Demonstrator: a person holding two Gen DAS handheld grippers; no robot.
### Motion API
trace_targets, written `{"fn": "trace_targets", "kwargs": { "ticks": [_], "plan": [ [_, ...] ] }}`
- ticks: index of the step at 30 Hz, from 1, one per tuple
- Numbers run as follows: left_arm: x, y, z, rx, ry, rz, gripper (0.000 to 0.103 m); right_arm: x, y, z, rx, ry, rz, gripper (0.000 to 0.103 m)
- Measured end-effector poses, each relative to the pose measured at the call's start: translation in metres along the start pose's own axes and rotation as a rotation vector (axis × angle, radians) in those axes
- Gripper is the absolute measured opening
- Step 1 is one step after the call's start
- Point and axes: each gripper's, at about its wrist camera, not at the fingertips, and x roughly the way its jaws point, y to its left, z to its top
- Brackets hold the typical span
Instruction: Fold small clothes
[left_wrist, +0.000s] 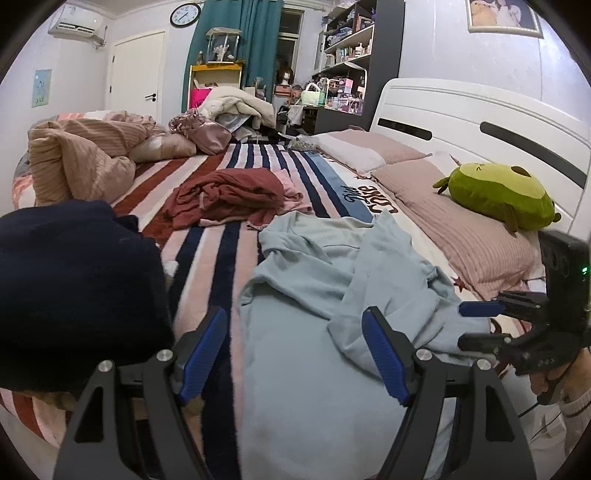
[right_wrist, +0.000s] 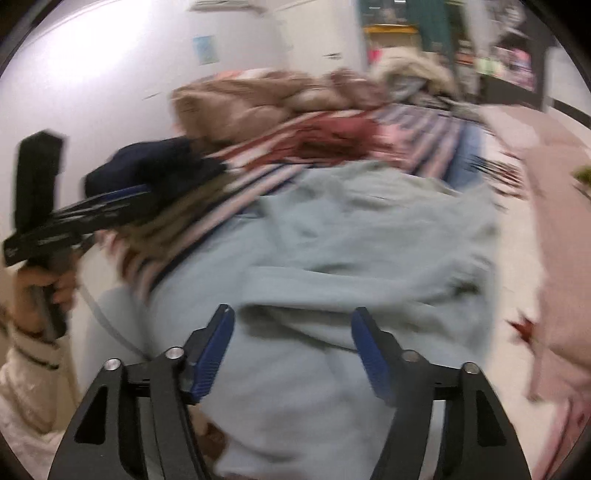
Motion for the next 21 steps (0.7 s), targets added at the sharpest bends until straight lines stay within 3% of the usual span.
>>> {"fn": "trace_targets", "kwargs": {
  "ticks": [2, 5, 9, 10, 11, 13, 16, 21],
  "plan": [
    [0.002, -0.005, 0.003, -0.003, 0.0, -0.008, 0.073, 0.006, -0.021, -0.006, 0.067, 0.008, -0.041, 0.071],
    [0.003, -0.012, 0.004, 0.012, 0.005, -0.003, 0.073, 0.029, -0.043, -0.014, 0.159, 0.028, 0.042, 0.071],
    [0.004, -0.016, 0.004, 0.022, 0.015, 0.002, 0.073, 0.058, -0.041, -0.016, 0.136, 0.061, 0.018, 0.069],
    [0.003, -0.016, 0.004, 0.025, 0.015, 0.006, 0.073, 0.061, -0.038, -0.016, 0.124, 0.057, 0.01, 0.058],
    [0.001, -0.016, 0.004, 0.029, 0.015, 0.01, 0.073, 0.06, -0.034, -0.014, 0.102, 0.04, 0.006, 0.031],
    [-0.001, -0.013, 0.005, 0.027, 0.009, 0.016, 0.073, 0.059, -0.028, -0.01, 0.093, 0.03, 0.024, 0.005],
    [-0.007, -0.005, 0.005, 0.012, -0.003, 0.021, 0.073, 0.05, -0.014, 0.001, 0.086, -0.025, 0.07, 0.004],
    [-0.026, 0.011, 0.001, -0.002, -0.035, 0.032, 0.073, 0.046, 0.041, 0.019, 0.016, -0.057, 0.238, 0.004]
  ]
}}
